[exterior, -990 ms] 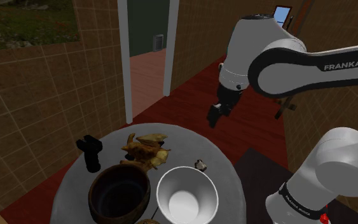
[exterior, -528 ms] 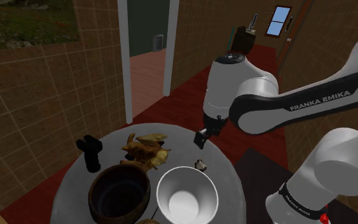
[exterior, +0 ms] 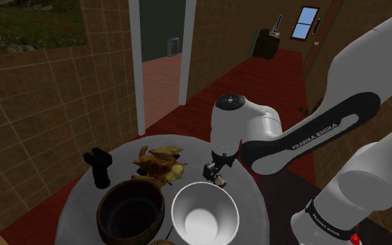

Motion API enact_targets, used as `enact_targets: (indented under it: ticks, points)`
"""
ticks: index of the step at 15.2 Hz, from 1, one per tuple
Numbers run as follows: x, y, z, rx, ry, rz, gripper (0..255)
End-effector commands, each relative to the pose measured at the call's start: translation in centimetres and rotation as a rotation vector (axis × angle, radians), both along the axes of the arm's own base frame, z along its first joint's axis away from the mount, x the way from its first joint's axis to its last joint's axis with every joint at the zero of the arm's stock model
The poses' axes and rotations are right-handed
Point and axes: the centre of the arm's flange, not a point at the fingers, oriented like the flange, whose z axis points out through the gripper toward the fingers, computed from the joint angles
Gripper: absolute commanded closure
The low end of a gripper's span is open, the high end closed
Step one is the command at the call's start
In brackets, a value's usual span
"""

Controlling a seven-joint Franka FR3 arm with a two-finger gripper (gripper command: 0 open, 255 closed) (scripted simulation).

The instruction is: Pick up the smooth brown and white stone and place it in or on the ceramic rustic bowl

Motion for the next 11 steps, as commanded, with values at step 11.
enact_targets:
  ticks: [11]
  points:
    - [0.0,-0.6,-3.6,0.000,-0.001,-0.001,0]
